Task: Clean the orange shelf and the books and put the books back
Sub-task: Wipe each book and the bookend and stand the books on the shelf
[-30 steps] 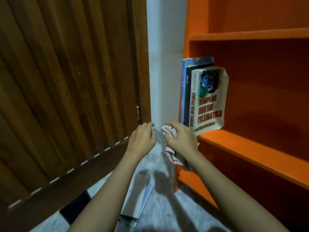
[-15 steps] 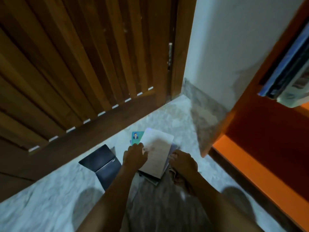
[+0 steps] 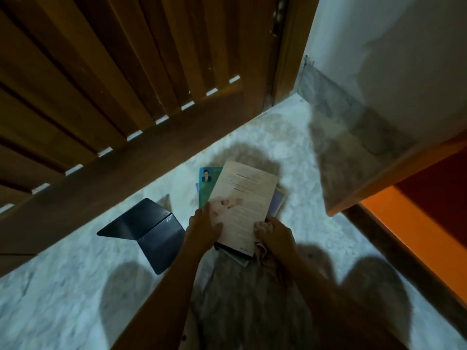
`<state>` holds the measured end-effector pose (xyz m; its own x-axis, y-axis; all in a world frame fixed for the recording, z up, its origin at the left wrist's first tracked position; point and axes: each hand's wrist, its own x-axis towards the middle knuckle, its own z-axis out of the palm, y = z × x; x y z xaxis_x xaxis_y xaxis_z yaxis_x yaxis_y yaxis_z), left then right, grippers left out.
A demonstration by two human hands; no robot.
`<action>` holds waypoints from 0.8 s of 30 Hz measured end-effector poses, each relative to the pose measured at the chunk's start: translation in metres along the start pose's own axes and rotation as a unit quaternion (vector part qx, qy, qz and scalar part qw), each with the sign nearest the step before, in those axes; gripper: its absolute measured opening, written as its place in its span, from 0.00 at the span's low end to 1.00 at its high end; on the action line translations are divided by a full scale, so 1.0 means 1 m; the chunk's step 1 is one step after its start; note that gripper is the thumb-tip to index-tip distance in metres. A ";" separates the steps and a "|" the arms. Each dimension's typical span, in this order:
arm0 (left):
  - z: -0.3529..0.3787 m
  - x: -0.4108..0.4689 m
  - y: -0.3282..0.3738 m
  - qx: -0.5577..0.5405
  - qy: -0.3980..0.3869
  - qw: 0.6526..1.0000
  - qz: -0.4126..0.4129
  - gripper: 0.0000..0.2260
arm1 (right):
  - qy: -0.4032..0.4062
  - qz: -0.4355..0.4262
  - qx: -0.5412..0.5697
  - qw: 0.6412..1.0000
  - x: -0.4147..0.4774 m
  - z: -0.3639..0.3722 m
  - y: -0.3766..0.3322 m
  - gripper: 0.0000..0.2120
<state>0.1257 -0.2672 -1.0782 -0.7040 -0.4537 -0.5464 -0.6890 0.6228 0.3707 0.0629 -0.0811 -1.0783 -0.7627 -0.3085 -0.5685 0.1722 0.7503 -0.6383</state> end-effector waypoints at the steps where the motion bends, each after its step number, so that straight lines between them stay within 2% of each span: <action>1: 0.001 0.005 -0.001 -0.016 0.005 1.000 -0.004 0.26 | 0.001 -0.001 0.016 1.000 0.002 0.001 0.001 0.17; 8: -0.008 0.018 0.004 -0.044 0.002 0.997 -0.064 0.28 | 0.005 0.006 0.085 0.996 0.007 0.009 0.007 0.16; 12: -0.013 0.013 0.002 -0.088 0.028 0.994 -0.056 0.26 | -0.003 0.017 0.116 0.993 0.008 0.011 0.009 0.16; 16: -0.015 0.014 0.000 -0.073 0.031 0.995 -0.055 0.25 | -0.008 0.017 0.149 0.989 0.008 0.014 0.011 0.15; 24: -0.020 0.011 -0.003 -0.172 0.056 0.982 -0.058 0.21 | -0.019 -0.004 0.181 0.983 0.008 0.020 0.010 0.13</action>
<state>0.1171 -0.2869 -1.0703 -0.6189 -0.5882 -0.5206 -0.7693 0.3200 0.5530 0.0706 -0.0880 -1.0995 -0.7420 -0.3414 -0.5770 0.3813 0.4929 -0.7821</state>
